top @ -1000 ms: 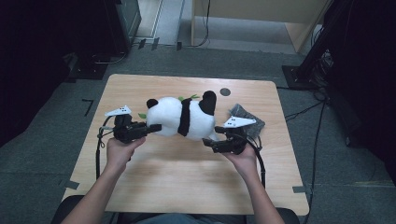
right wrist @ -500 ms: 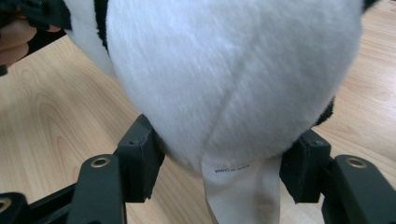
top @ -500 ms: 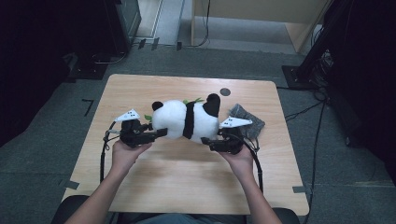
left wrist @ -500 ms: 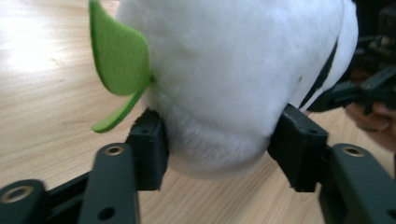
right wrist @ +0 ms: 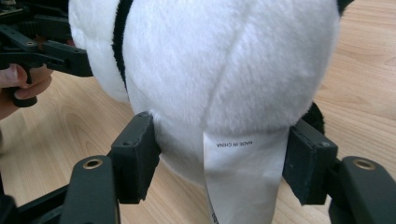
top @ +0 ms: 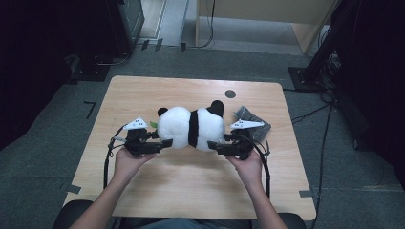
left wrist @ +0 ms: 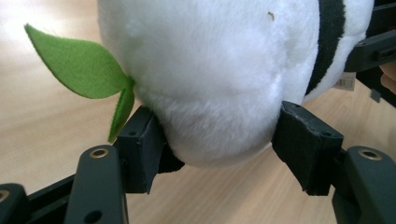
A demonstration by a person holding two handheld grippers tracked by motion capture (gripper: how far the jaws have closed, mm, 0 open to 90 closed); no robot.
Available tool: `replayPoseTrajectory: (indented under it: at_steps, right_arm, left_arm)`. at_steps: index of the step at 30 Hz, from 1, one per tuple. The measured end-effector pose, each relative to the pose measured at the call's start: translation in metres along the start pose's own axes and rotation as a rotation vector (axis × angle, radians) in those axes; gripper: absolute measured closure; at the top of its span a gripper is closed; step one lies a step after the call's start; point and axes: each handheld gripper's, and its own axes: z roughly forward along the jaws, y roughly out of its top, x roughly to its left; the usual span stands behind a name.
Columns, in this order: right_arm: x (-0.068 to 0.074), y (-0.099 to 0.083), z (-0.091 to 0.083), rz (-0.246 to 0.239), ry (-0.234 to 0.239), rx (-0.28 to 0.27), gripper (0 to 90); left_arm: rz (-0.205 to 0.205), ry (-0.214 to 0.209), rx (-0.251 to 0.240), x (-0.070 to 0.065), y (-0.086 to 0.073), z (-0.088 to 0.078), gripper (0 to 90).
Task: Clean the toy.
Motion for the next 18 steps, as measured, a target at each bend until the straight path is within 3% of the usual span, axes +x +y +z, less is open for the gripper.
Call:
replayPoseTrajectory:
  at_steps: [2, 6, 14, 18]
  right_arm:
    - [0.002, 0.0, -0.001, -0.005, 0.0, -0.004, 33.6]
    - [0.005, 0.001, -0.003, -0.005, 0.001, -0.008, 33.6]
    - [0.004, 0.0, 0.001, 0.001, -0.009, 0.016, 33.3]
    - [0.003, 0.0, 0.003, 0.003, -0.017, 0.018, 33.1]
  left_arm:
    - [-0.022, -0.001, 0.008, 0.001, -0.001, 0.0, 35.5]
    - [0.0, 0.026, 0.008, 0.0, -0.001, -0.002, 35.5]
    - [-0.007, 0.041, 0.06, 0.001, -0.005, 0.003, 35.4]
    - [-0.006, 0.076, 0.059, 0.002, -0.008, 0.008, 35.5]
